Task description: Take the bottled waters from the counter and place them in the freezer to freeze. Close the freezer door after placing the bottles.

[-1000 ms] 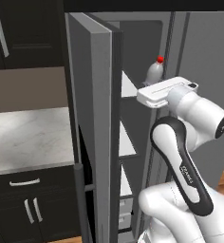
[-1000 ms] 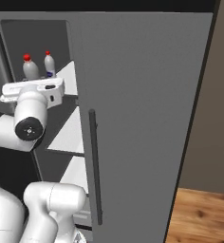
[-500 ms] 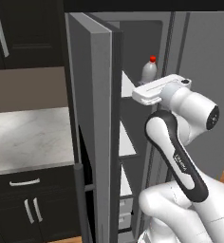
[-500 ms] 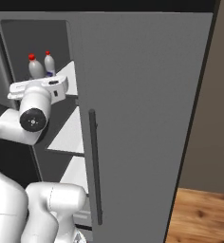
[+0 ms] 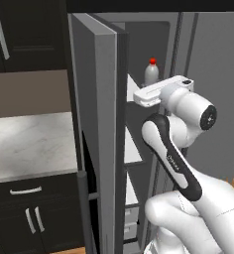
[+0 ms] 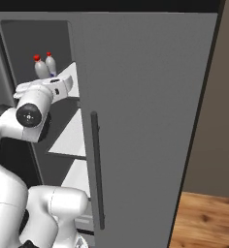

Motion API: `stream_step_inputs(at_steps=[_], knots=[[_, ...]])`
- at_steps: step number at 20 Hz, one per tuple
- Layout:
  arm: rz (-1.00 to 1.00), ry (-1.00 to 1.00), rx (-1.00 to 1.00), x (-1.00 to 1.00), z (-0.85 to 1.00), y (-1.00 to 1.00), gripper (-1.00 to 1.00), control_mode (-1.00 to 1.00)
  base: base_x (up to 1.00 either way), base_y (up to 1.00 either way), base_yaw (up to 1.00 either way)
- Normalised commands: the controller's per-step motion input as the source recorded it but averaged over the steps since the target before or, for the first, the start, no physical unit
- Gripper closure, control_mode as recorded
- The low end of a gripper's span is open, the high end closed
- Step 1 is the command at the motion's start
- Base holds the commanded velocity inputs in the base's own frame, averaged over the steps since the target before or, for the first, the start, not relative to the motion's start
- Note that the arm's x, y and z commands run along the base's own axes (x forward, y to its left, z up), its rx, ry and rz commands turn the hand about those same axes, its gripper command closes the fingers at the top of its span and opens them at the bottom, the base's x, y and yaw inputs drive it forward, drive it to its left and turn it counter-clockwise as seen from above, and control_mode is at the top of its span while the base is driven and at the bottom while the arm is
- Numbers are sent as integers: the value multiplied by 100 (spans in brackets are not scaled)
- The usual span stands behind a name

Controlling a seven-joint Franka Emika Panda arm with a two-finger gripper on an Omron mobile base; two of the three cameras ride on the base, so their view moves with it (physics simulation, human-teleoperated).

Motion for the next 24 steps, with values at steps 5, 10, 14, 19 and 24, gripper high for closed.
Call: stream_step_inputs(at_steps=[5,10,14,19,24], knots=[[-16,1,0,47,0,6,100,-100,0,0,0],[-13,8,5,29,0,0,100,-100,0,0,0],[-11,10,11,18,0,1,100,-100,0,0,0],[-11,3,13,26,0,6,100,-100,0,0,0],[-2,3,1,7,-9,0,100,-100,0,0,0]])
